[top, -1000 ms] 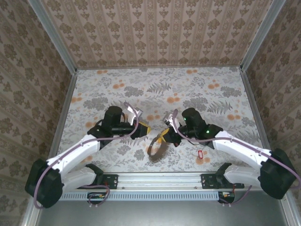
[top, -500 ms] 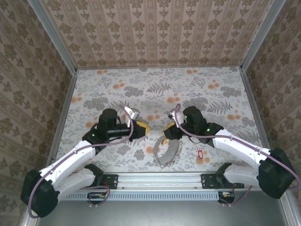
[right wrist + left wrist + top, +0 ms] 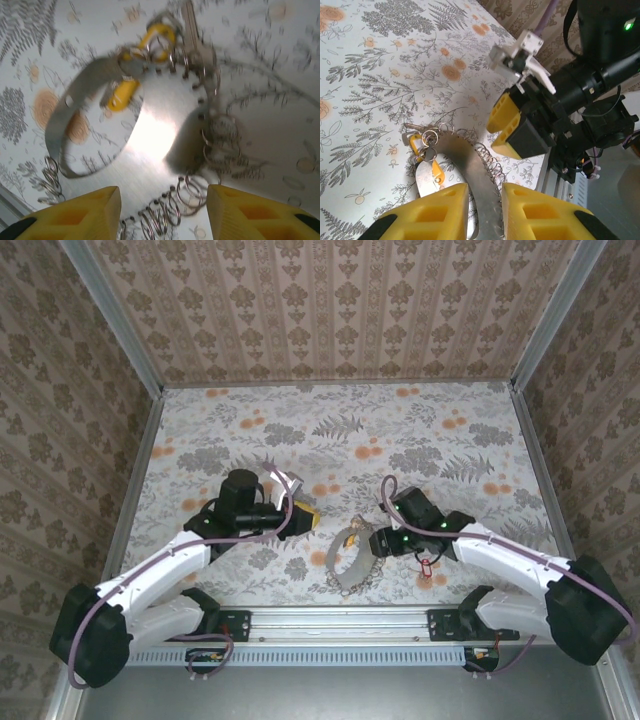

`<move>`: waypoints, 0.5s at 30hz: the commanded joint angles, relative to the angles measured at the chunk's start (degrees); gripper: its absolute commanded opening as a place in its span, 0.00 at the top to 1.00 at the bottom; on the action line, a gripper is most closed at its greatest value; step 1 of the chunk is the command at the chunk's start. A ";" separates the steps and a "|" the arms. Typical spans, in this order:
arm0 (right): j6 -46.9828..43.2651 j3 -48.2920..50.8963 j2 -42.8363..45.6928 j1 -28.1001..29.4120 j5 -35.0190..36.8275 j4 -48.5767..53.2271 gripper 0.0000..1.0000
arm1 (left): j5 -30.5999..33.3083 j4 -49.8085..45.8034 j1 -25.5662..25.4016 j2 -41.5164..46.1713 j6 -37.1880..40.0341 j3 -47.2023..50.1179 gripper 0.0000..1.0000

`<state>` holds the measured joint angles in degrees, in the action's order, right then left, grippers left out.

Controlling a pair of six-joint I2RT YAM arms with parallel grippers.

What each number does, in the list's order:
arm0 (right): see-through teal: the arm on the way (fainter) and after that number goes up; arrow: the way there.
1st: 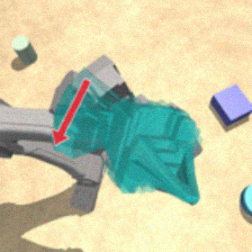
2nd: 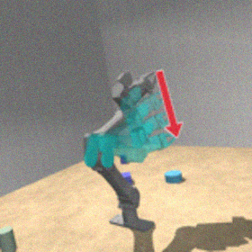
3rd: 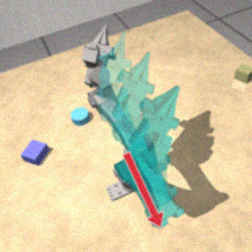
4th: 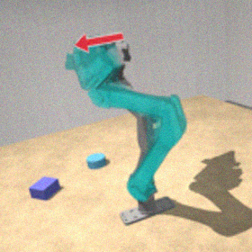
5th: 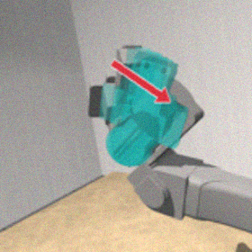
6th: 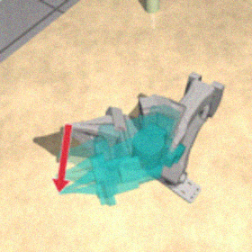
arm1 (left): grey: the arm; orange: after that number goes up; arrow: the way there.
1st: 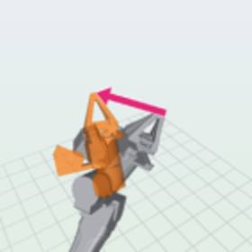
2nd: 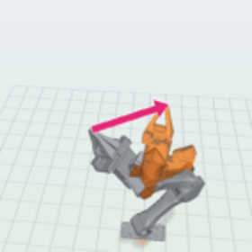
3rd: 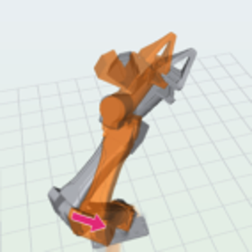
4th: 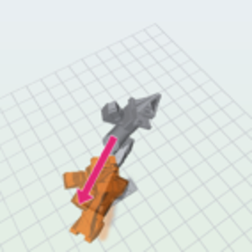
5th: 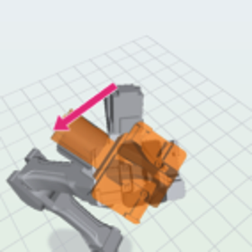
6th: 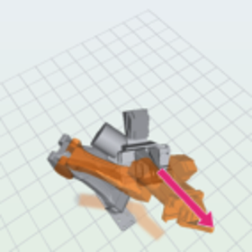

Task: Put the keys on the keyring

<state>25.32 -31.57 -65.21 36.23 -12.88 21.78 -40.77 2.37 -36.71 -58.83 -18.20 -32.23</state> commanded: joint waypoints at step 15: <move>3.34 3.09 -4.60 3.39 -5.92 -4.02 0.72 | -2.13 3.12 0.52 0.03 0.44 -0.35 0.75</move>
<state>28.93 -27.22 -68.99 39.09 -17.30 19.40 -42.24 4.40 -36.67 -59.61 -18.22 -32.23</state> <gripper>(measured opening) 0.285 0.255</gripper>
